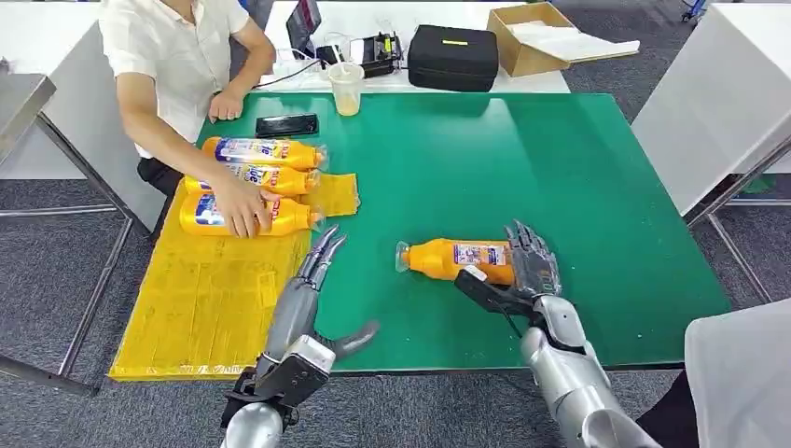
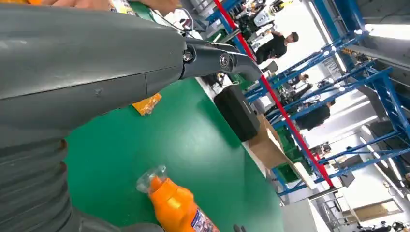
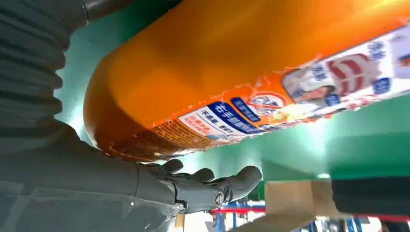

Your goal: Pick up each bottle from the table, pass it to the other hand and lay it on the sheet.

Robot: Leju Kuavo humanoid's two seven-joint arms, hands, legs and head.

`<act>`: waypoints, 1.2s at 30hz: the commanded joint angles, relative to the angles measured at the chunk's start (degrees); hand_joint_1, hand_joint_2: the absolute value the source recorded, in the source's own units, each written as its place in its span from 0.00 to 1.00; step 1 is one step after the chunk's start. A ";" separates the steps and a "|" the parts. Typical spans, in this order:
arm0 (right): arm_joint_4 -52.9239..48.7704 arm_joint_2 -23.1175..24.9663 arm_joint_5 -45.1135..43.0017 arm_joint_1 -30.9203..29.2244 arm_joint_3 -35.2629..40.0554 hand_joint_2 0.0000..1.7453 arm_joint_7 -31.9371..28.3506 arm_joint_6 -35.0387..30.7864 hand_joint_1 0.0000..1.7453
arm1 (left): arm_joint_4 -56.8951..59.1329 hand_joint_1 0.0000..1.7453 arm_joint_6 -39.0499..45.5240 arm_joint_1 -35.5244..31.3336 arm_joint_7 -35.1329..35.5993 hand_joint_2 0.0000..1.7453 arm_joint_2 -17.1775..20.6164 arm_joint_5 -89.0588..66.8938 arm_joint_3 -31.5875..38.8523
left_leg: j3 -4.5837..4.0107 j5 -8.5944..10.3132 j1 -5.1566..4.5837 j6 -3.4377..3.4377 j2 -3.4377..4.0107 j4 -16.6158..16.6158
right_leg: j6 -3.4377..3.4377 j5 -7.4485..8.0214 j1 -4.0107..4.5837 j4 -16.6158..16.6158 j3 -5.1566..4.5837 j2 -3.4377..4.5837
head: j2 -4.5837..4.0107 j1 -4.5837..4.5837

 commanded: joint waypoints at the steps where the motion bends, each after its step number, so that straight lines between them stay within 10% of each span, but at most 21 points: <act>1: 12.65 -1.34 -1.10 -3.50 0.62 1.00 -0.54 5.06 1.00 | 2.91 0.00 -0.39 -1.78 -0.31 1.00 -2.36 0.29 0.68 | 0.19 -0.04 0.07 0.01 0.05 0.03 | -0.20 -0.02 0.11 -0.06 0.25 -0.10 | 0.00 0.00; 9: 12.35 -6.41 -25.59 2.11 -6.06 1.00 -26.50 30.25 1.00 | 5.64 0.00 -2.29 -4.01 -2.08 1.00 -2.20 3.21 -0.62 | 0.57 0.02 0.15 0.03 -0.45 0.03 | -0.37 -0.11 0.22 -0.19 0.22 -0.68 | 0.00 -0.04; 26: -10.11 -9.20 -52.98 11.98 6.37 1.00 -22.46 35.79 1.00 | 6.21 0.00 -3.80 -4.03 -0.57 1.00 -2.35 8.32 0.13 | 1.10 -0.25 0.08 0.01 -0.10 -0.04 | -0.10 -0.22 0.14 -0.19 0.69 -0.02 | 0.00 0.02; 36: -21.80 0.72 -56.29 11.81 13.22 1.00 -21.94 27.61 1.00 | 19.02 0.00 -12.44 -2.58 9.18 1.00 -3.73 35.34 2.56 | 0.77 -0.27 0.03 -0.02 0.56 -0.09 | -0.12 0.02 0.11 -0.10 0.66 0.59 | 0.00 -0.04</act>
